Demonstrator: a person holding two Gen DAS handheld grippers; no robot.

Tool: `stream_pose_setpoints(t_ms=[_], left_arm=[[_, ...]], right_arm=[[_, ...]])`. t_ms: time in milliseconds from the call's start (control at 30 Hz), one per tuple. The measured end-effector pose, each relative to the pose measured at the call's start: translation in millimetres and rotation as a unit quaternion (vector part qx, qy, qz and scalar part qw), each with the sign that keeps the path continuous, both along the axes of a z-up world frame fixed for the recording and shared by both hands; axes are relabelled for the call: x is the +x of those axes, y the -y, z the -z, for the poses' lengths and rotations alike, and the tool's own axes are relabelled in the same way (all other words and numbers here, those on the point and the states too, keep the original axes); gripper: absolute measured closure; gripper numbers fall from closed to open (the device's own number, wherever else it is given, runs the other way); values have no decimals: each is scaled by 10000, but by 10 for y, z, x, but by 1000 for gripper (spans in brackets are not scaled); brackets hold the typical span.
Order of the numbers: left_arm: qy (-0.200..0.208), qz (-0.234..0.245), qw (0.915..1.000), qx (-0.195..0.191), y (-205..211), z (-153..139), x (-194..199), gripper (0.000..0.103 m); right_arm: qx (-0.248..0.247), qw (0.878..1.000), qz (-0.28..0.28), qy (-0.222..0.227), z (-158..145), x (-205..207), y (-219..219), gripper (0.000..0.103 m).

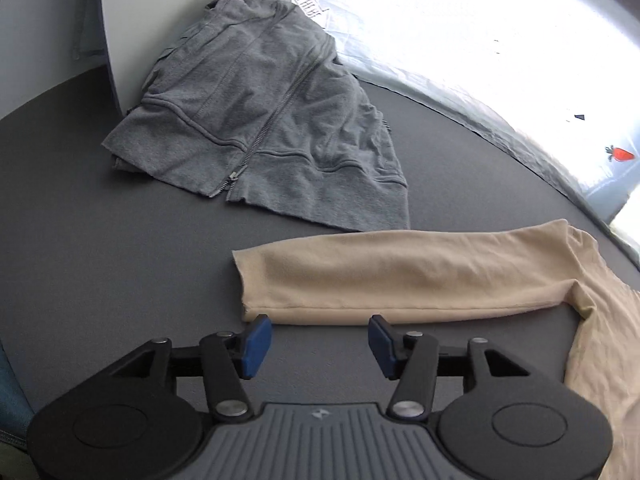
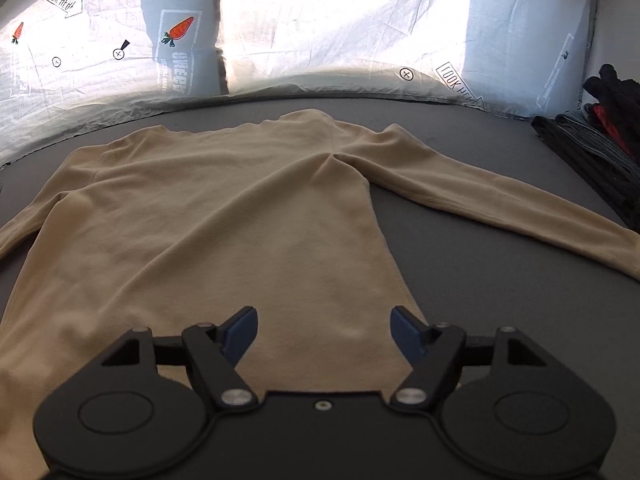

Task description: Fold clothes

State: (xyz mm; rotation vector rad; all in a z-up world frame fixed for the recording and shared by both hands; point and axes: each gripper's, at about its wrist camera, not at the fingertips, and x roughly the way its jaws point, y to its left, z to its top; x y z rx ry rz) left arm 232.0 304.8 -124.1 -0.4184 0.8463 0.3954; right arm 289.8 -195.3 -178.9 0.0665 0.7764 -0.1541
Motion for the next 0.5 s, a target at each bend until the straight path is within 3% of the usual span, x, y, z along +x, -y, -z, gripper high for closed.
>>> stream_pose_setpoints(t_ms=[33,133,267,400,467,500], left_arm=[[57,317,9992,-223,164,-6,-10,39],[61,1318,9894,-612,675,42,-37,38],[-376,2413,9687,-453,1343,178,-101,38],[-687,2946,9512,-604,1752,356,-181,40],[-876,2969,9499,-423,1899,465,-237,63],[-959,2924,9513,-187,1951,488,-245,93]], right_arm=[[8,10000,88,-33,-25,-90,78,49],[-134,9993,318,-131,-76,-379,282,53],[79,9984,392,-391,-51,-676,537,55],[469,9969,156,-614,15,-817,688,79],[434,9969,-14,-663,21,-847,700,95],[382,9970,-92,-662,15,-858,700,98]])
